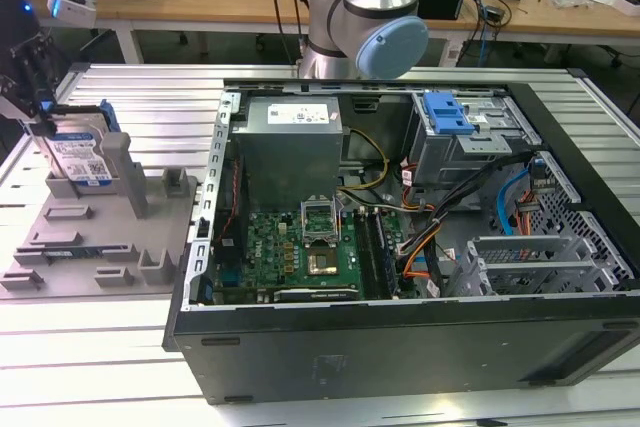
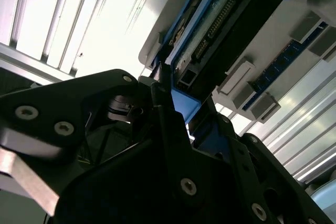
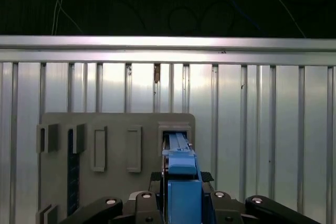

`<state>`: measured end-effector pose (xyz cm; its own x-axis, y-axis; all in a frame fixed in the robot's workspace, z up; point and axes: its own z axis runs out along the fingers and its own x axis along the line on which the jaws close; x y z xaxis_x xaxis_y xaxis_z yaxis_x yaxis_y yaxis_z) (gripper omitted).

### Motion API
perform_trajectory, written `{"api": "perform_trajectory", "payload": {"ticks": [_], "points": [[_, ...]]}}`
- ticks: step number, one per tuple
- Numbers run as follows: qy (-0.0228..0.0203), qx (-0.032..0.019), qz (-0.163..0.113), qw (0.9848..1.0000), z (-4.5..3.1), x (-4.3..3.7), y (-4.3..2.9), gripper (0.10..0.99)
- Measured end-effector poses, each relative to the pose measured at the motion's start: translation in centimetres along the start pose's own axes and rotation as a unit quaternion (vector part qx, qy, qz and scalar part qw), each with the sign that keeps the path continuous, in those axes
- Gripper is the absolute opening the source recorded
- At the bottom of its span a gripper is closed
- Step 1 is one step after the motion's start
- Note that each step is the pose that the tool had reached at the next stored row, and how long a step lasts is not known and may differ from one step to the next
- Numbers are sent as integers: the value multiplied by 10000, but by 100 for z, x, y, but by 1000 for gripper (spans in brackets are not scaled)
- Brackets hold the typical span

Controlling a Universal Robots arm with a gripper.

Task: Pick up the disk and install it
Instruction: 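Pick up the disk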

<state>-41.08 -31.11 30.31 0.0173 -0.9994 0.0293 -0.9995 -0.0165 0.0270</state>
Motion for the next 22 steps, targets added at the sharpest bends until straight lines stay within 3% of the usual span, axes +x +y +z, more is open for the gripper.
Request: {"api": "perform_trajectory", "payload": {"ticks": [10, 12, 19, 22], "points": [[1, 21, 1, 10000, -159, 4, 3, 369], [1, 23, 1, 10000, -270, 8, 0, 369], [1, 23, 1, 10000, -448, 13, -11, 369], [1, 23, 1, 10000, -601, 18, -20, 369]]}}
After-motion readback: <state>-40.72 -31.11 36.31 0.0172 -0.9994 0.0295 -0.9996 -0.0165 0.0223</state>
